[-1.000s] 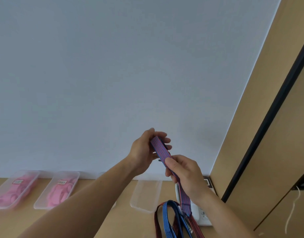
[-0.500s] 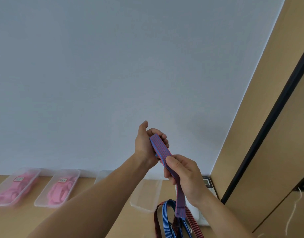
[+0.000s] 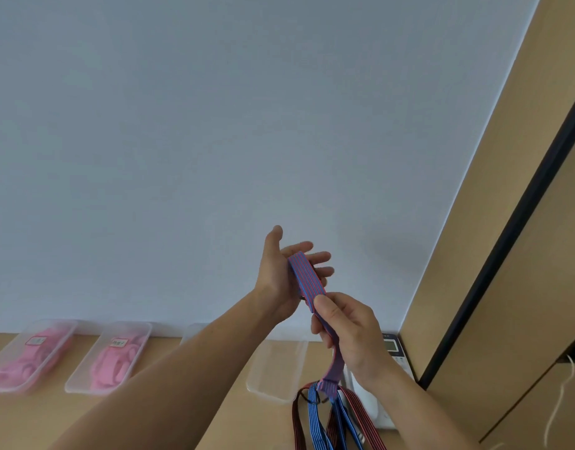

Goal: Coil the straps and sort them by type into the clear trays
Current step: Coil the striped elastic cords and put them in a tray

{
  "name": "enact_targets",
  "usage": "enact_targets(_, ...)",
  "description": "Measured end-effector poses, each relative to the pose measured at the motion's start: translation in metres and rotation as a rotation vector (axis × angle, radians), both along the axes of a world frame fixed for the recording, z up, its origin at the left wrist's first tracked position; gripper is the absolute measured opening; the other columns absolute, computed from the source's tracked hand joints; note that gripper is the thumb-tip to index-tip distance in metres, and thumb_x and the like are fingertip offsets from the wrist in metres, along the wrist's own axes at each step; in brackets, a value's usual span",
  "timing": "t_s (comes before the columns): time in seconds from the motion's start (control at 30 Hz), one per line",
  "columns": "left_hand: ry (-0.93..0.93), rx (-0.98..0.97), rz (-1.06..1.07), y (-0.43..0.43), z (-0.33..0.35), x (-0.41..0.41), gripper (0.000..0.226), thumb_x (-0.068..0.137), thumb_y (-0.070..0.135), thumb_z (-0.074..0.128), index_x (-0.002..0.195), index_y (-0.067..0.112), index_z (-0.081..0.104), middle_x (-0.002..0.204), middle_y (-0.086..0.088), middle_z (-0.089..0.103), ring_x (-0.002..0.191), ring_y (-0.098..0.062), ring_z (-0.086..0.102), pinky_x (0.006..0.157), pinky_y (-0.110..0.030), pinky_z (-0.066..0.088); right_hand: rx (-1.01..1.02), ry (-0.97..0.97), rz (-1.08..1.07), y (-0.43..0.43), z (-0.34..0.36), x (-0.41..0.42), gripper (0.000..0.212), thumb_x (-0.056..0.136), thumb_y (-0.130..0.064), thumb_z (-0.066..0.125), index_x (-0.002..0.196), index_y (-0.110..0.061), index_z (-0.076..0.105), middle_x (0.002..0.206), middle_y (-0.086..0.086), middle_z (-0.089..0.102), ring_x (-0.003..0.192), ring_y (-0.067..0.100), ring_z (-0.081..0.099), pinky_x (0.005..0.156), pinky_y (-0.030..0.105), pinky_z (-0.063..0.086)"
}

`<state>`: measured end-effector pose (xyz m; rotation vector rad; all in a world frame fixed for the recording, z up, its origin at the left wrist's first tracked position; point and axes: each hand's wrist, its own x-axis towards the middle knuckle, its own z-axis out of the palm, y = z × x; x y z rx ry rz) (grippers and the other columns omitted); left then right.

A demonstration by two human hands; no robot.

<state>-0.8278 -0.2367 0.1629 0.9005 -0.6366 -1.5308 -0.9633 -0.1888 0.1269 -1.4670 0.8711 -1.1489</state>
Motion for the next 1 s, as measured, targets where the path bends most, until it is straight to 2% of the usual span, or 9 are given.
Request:
enact_targets(0.07,-0.100,-0.012,-0.153,0.006,-0.004,0.003,0.069,0.092,0.063,0.043,0.122,0.002,0.054,0.110,-0.017,0.073,0.095,-0.035,0.072,0.080,-0.044,0.054,-0.013,-0.007,-0.019,-0.003,0.000,-0.002,0.032,0.087,-0.045,0.064,0.074,-0.015,0.067,0.063,0.005,0.063,0.048,0.015,0.046,0.049,0.024,0.038)
enact_targets(0.13,-0.189,-0.055,-0.254,0.012,-0.011,0.006,0.062,0.090,0.060,0.050,0.119,0.004,0.053,0.115,-0.016,0.072,0.102,-0.034,0.070,0.084,-0.044,0.054,-0.040,0.017,-0.033,-0.006,-0.001,-0.004,0.033,0.090,-0.045,0.062,0.076,-0.015,0.067,0.064,0.004,0.064,0.048,0.015,0.047,0.050,0.024,0.039)
enact_targets(0.23,-0.181,-0.112,-0.274,0.017,-0.017,0.015,0.046,0.089,0.043,0.059,0.115,0.006,0.058,0.117,-0.014,0.071,0.092,-0.029,0.070,0.079,-0.038,0.054,-0.085,0.064,-0.048,-0.009,-0.005,-0.005,0.027,0.093,-0.038,0.055,0.080,-0.017,0.066,0.066,0.001,0.065,0.050,0.015,0.048,0.052,0.026,0.040)
enact_targets(0.37,-0.266,-0.151,-0.362,0.022,-0.021,0.021,0.054,0.088,0.036,0.061,0.120,-0.008,0.063,0.099,-0.014,0.070,0.072,-0.026,0.062,0.082,-0.038,0.053,-0.110,0.111,-0.097,-0.012,-0.009,-0.003,0.032,0.090,-0.041,0.053,0.081,-0.012,0.064,0.067,0.000,0.066,0.051,0.014,0.049,0.054,0.024,0.041)
enact_targets(0.53,-0.419,-0.242,-0.265,0.023,-0.015,0.026,0.040,0.086,0.032,0.065,0.114,0.003,0.066,0.114,-0.013,0.072,0.095,-0.027,0.067,0.095,-0.044,0.049,-0.059,0.128,-0.143,-0.014,-0.012,-0.003,0.030,0.098,-0.035,0.057,0.080,-0.014,0.066,0.062,0.002,0.066,0.047,0.015,0.050,0.049,0.025,0.041)
enact_targets(0.67,-0.534,-0.309,-0.111,0.019,-0.011,0.025,0.031,0.094,0.017,0.066,0.120,0.001,0.059,0.111,-0.018,0.072,0.088,-0.024,0.067,0.090,-0.045,0.052,0.054,0.133,-0.179,-0.016,-0.012,-0.002,0.037,0.099,-0.033,0.053,0.076,-0.009,0.068,0.054,0.004,0.062,0.042,0.017,0.048,0.045,0.024,0.039)
enact_targets(0.87,-0.843,-0.459,0.017,0.018,-0.020,0.024,0.035,0.092,0.017,0.070,0.125,0.021,0.058,0.108,0.002,0.072,0.078,-0.013,0.072,0.071,-0.027,0.055,0.107,0.124,-0.171,-0.014,-0.007,-0.001,0.046,0.102,-0.037,0.046,0.079,-0.006,0.070,0.053,0.004,0.061,0.043,0.017,0.047,0.045,0.024,0.040)
enact_targets(0.93,-0.957,-0.539,0.028,0.020,-0.026,0.025,0.040,0.090,0.018,0.071,0.127,0.027,0.057,0.111,0.009,0.069,0.080,-0.005,0.072,0.072,-0.018,0.052,0.141,0.091,-0.159,-0.012,-0.005,-0.002,0.051,0.101,-0.044,0.044,0.079,-0.006,0.071,0.054,0.004,0.060,0.043,0.016,0.047,0.044,0.023,0.039)
enact_targets(1.0,-1.120,-0.635,0.026,0.021,-0.031,0.027,0.041,0.091,0.022,0.070,0.128,0.030,0.057,0.107,0.015,0.067,0.087,-0.002,0.071,0.075,-0.021,0.054,0.189,0.071,-0.146,-0.012,-0.002,-0.002,0.061,0.099,-0.053,0.040,0.080,-0.004,0.071,0.054,0.004,0.060,0.041,0.014,0.047,0.040,0.020,0.037)
